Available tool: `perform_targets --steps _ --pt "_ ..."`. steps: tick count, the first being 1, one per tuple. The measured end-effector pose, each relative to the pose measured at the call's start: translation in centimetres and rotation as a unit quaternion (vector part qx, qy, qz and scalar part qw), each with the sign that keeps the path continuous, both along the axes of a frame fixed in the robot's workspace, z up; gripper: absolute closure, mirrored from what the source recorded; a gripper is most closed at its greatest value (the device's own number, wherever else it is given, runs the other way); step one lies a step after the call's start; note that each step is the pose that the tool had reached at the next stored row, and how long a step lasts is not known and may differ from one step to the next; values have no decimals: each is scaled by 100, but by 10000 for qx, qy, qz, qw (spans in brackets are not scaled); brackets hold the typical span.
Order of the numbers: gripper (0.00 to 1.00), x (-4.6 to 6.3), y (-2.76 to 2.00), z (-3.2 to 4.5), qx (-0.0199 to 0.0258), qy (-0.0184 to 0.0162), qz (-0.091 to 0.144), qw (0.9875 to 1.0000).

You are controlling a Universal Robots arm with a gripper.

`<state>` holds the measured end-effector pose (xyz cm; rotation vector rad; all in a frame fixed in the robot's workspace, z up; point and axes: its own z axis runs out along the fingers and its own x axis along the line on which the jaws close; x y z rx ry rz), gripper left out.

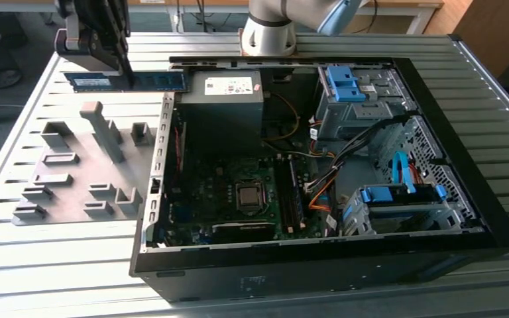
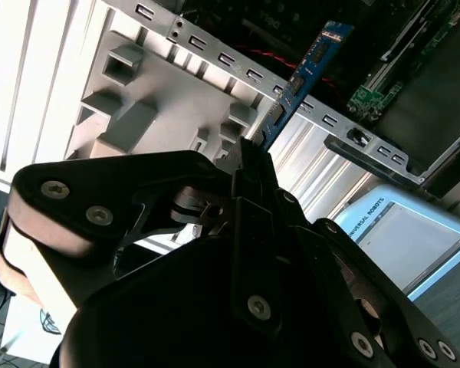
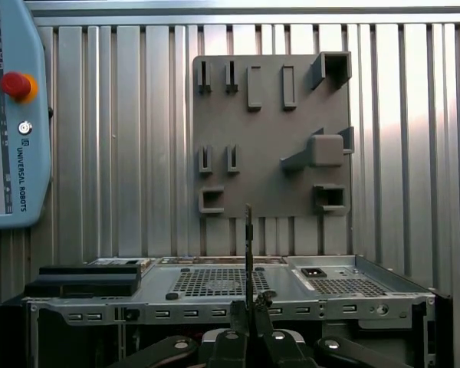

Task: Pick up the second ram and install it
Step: 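Pick up the second ram and move it above second insertion slot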

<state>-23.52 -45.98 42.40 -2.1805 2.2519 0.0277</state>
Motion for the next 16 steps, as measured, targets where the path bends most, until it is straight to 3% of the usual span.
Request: perform_targets --steps 16 --pt "86 152 0 0 0 0 0 10000"
